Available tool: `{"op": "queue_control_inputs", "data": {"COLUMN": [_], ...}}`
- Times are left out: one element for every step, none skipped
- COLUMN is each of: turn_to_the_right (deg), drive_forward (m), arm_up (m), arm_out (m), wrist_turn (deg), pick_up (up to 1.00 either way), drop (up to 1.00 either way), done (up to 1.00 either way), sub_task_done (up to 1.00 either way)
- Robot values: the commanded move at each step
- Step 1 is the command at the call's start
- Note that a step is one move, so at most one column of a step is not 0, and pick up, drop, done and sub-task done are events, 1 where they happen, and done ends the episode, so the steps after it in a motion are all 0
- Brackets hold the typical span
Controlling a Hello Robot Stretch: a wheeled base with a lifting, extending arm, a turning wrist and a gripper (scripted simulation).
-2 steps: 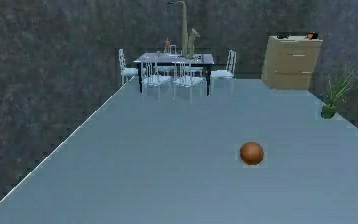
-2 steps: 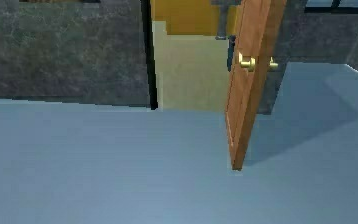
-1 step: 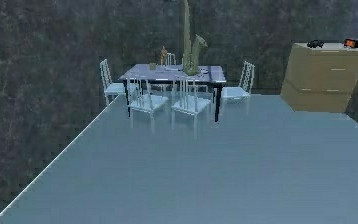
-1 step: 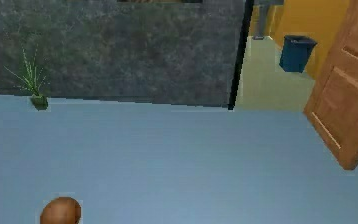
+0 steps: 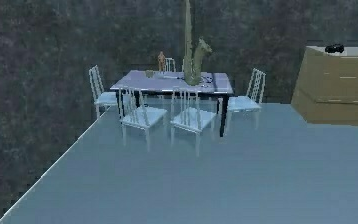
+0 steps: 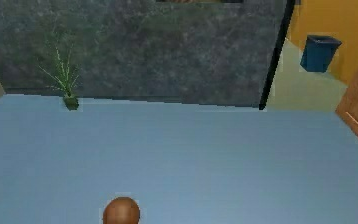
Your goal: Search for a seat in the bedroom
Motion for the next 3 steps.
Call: {"op": "queue_control_inputs", "data": {"turn_to_the_right": [12.0, 3.0, 0.0], "drive_forward": [0.00, 0.00, 1.00], "arm_up": [0.00, 0.00, 0.00], "arm_out": [0.00, 0.00, 0.00], "wrist_turn": [0.0, 0.0, 0.0], "pick_up": [0.00, 0.00, 0.00], "drop": [0.00, 0.00, 0.00], "done": [0.00, 0.00, 0.00], "sub_task_done": [0.00, 0.00, 0.00]}}
